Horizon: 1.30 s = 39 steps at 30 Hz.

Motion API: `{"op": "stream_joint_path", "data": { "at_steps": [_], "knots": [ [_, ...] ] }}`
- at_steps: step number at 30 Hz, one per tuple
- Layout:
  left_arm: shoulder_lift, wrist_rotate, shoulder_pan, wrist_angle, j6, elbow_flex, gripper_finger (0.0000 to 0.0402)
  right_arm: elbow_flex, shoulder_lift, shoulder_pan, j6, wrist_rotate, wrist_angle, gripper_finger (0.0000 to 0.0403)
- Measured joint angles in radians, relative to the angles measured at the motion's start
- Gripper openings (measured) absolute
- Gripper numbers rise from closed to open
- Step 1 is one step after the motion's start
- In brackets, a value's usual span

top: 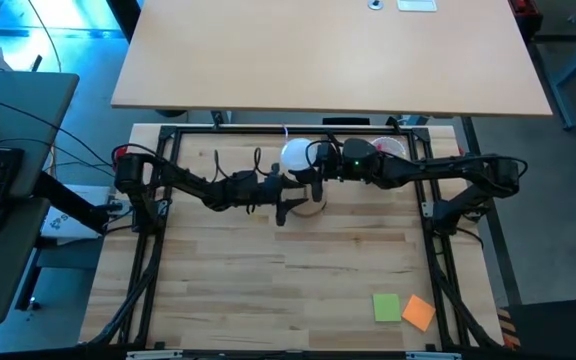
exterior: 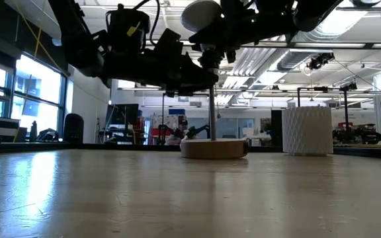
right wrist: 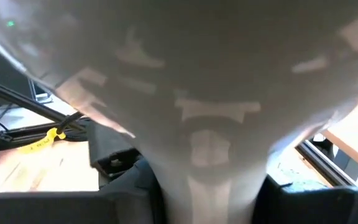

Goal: Screw lightbulb
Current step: Insert the white lightbulb into the desk lamp

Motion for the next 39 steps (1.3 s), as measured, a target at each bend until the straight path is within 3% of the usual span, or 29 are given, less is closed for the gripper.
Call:
{"op": "stream_joint_path", "data": {
  "at_steps": [5, 14, 25, 30, 39],
  "knots": [
    [0.002, -0.007, 0.002, -0.001, 0.008, 0.0, 0.0244, -0.002, 0.001, 0.0, -0.014, -0.01, -0.002, 0.0131],
    [-0.003, -0.003, -0.006, -0.093, 0.058, 0.012, 0.0244, -0.004, -0.014, -0.005, -0.015, -0.024, -0.015, 0.013],
    [-0.15, -0.051, -0.035, -0.403, 0.082, 0.009, 0.0244, -0.006, -0.059, -0.007, -0.008, -0.012, -0.104, 0.013],
    [-0.167, -0.107, -0.025, -0.335, 0.118, 0.009, 0.0243, -0.007, -0.055, -0.009, -0.021, -0.017, -0.075, 0.013],
    [-0.051, -0.076, -0.008, -0.033, 0.09, 0.008, 0.0243, -0.008, -0.056, -0.007, -0.033, -0.048, -0.045, 0.013]
  ]
}}
